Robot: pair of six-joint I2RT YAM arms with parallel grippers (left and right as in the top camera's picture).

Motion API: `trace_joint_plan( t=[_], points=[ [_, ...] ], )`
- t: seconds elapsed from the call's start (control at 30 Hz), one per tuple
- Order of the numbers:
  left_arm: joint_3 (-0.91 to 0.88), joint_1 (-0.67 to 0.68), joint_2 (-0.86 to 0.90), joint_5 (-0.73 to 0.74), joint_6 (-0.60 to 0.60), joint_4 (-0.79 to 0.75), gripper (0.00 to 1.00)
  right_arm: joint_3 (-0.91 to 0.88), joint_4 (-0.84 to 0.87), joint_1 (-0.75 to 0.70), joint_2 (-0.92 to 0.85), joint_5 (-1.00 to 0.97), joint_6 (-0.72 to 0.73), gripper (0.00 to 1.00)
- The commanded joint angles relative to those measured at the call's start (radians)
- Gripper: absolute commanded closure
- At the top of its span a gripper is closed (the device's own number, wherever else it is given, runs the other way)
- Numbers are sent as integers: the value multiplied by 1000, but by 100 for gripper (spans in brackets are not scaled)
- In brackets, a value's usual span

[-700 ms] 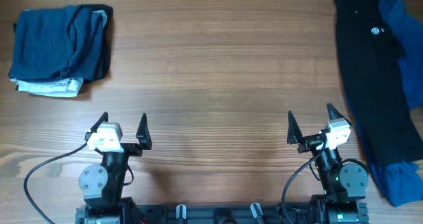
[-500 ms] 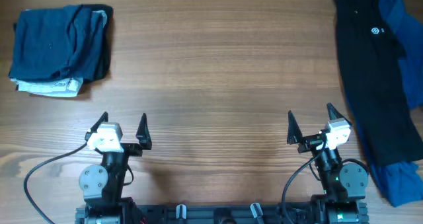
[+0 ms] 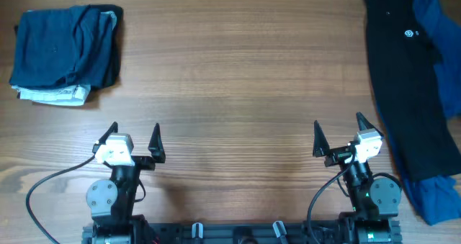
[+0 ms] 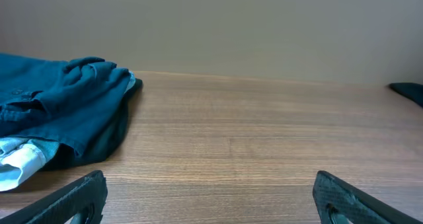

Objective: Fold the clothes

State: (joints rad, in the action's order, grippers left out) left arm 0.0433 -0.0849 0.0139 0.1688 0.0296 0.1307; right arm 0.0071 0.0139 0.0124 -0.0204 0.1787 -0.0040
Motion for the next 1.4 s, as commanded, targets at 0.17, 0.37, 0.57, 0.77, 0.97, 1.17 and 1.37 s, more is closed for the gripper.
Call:
trace_joint_plan(
  t=[0.17,0.37,0.57,0.77,0.97,1.17,1.37],
  points=[
    [-7,5,-5,-9,12,-2,0,-2,0,3,3,-7,6,0],
    [-7,5,-5,-9,12,-2,0,-2,0,3,3,-7,6,0],
    [-7,5,-5,-9,8,-3,0,-2,0,3,3,-2,10,0],
    [-7,5,-5,-10,8,-29,0,-2,18,3,3,-6,71,0],
    [-7,5,-5,137,8,-107,0,3,185,3,3,45,85,0],
    [95,5,138,242,9,-239,0,243,127,3,-174,67,70,0],
    [452,5,682,328,9,-198,0,628,85,3,-685,97,26,0]
  ],
)
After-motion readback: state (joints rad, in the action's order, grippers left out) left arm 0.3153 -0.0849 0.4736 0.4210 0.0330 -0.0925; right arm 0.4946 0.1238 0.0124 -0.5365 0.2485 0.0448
